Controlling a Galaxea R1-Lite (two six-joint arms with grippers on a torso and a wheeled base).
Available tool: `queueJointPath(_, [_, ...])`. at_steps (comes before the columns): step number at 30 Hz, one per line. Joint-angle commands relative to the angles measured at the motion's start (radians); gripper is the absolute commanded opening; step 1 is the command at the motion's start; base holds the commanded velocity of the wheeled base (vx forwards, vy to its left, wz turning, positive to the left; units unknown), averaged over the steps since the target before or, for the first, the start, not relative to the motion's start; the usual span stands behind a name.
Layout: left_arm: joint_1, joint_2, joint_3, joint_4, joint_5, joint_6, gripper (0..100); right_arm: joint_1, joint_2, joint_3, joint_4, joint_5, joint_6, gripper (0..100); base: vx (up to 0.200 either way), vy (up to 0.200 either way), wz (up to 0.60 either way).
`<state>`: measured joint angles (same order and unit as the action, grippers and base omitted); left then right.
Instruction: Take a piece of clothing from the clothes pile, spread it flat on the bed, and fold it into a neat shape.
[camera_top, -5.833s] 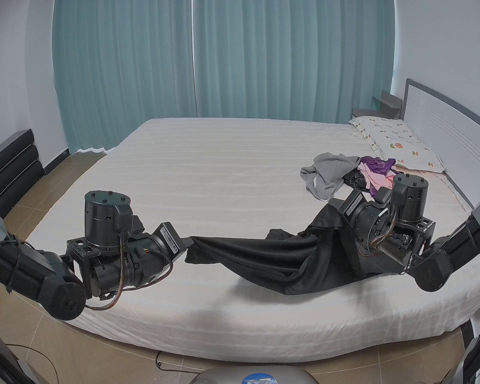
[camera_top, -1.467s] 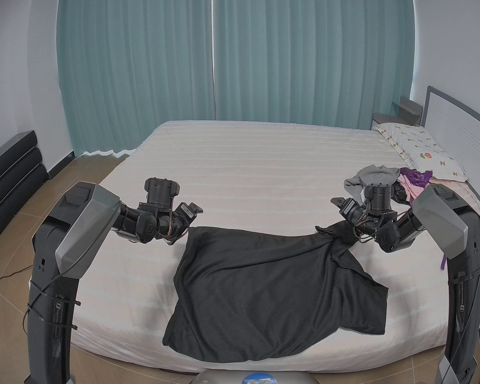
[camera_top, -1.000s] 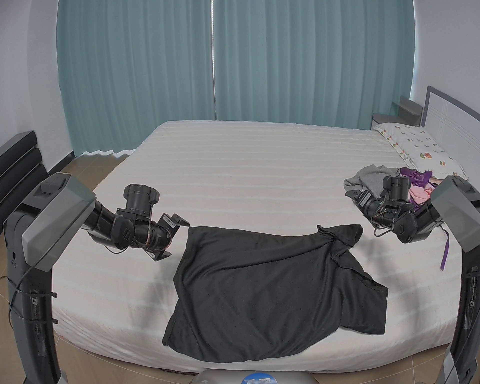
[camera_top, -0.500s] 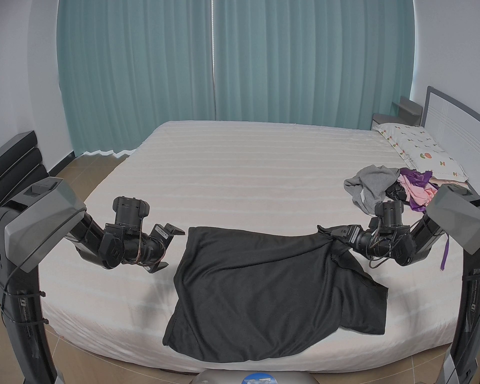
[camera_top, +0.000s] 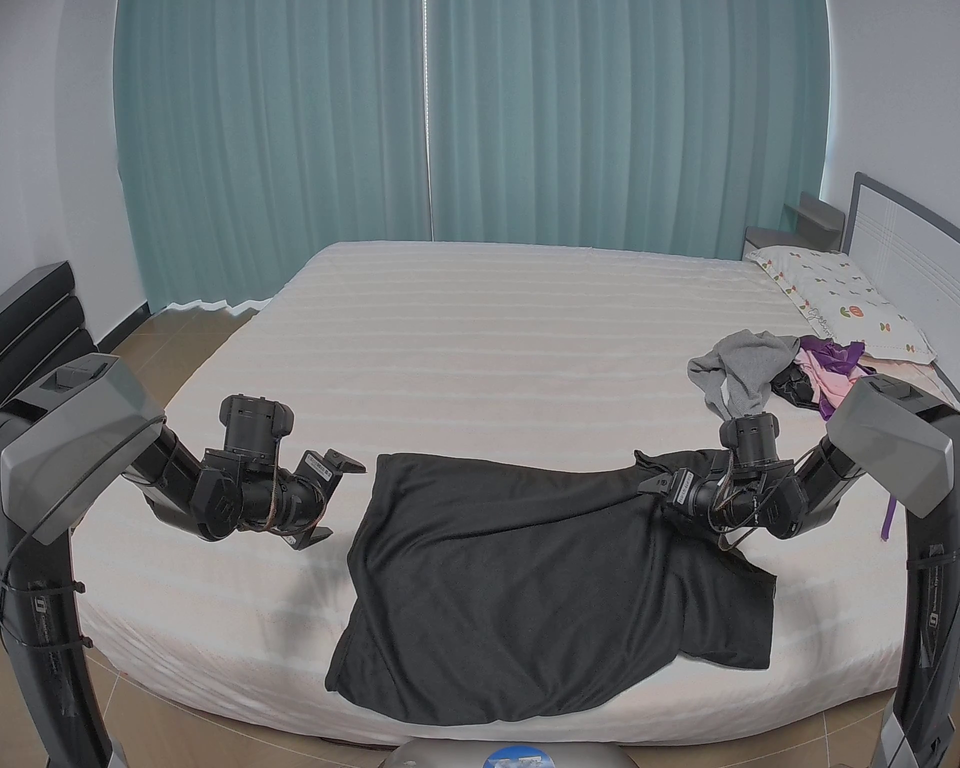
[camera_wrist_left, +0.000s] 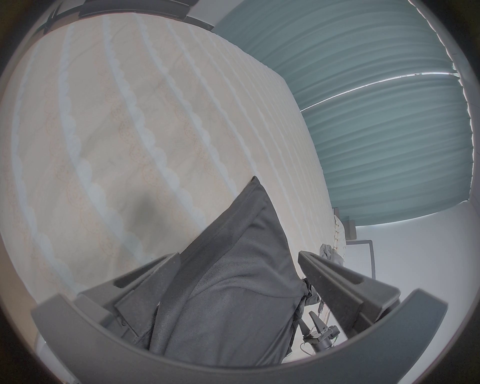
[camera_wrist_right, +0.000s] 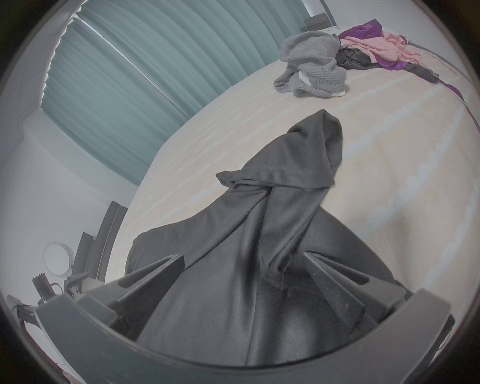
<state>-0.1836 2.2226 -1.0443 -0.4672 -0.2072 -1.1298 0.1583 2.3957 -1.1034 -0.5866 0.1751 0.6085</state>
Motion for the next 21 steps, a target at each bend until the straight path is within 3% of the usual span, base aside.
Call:
queueJointPath(1, [0.000,-0.001,0.000,-0.001,0.000,-0.001,100,0.006,0.045,-0.058,0.004,-0.014,0.000,100,0.000,0.000,0.00])
queueJointPath(5, [0.001,-0.001,-0.002,-0.001,0.000,-0.001,100,0.010,0.074,-0.098,0.022,-0.042,-0.004,100,0.000,0.000,0.00])
queueJointPath(6, [0.001,-0.001,-0.002,-0.001,0.000,-0.001,100,0.015,0.080,-0.116,0.045,-0.051,-0.006,0,0.000,0.000,0.00])
queueJointPath(13, [0.003,-0.012,-0.002,-0.001,0.000,-0.018,100,-0.002,0.120,-0.181,0.070,-0.137,-0.073,0,0.000,0.000,0.00])
queueJointPath(21, [0.001,-0.007,-0.003,-0.001,0.000,-0.019,100,-0.111,0.120,-0.274,0.004,-0.189,-0.073,0,0.000,0.000,0.00])
